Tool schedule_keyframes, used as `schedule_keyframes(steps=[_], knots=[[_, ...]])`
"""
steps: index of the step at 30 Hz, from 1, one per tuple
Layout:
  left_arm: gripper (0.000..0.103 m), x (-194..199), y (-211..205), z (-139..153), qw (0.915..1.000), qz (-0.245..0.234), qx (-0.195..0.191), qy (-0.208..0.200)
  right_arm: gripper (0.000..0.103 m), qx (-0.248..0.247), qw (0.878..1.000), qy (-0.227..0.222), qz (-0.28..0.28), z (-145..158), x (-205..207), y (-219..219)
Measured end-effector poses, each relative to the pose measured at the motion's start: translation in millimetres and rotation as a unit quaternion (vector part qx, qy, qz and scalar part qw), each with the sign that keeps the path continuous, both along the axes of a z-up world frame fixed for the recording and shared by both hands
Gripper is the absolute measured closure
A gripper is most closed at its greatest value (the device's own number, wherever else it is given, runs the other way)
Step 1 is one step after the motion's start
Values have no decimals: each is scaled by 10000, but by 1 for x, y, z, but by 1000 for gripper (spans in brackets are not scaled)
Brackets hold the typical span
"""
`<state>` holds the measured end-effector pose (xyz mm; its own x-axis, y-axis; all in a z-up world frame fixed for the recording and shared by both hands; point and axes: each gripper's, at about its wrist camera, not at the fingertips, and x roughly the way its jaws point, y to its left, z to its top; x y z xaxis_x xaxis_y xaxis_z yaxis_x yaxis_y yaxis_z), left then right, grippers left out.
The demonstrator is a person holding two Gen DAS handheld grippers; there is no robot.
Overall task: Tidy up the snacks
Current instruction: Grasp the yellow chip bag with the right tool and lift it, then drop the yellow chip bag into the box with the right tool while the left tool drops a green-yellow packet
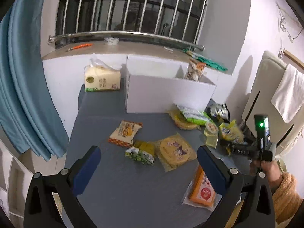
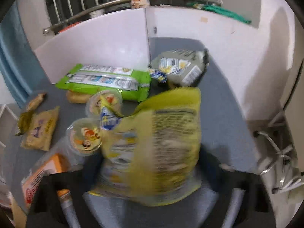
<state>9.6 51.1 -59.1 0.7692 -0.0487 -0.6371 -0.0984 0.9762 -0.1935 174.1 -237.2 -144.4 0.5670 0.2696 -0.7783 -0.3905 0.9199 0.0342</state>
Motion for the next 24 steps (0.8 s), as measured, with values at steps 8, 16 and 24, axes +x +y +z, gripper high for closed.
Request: schedule_keyframes(steps=[8, 16, 24], knots=[[0, 18, -9, -25, 9991, -230, 169, 303, 35, 744, 9971, -132, 3, 30, -26, -29], [0, 66, -3, -66, 9953, -265, 110, 921, 35, 1857, 9821, -297, -64, 70, -65, -56], [18, 91, 12, -91, 9922, -162, -54, 1237, 35, 1841, 9825, -261, 100, 72, -71, -44]])
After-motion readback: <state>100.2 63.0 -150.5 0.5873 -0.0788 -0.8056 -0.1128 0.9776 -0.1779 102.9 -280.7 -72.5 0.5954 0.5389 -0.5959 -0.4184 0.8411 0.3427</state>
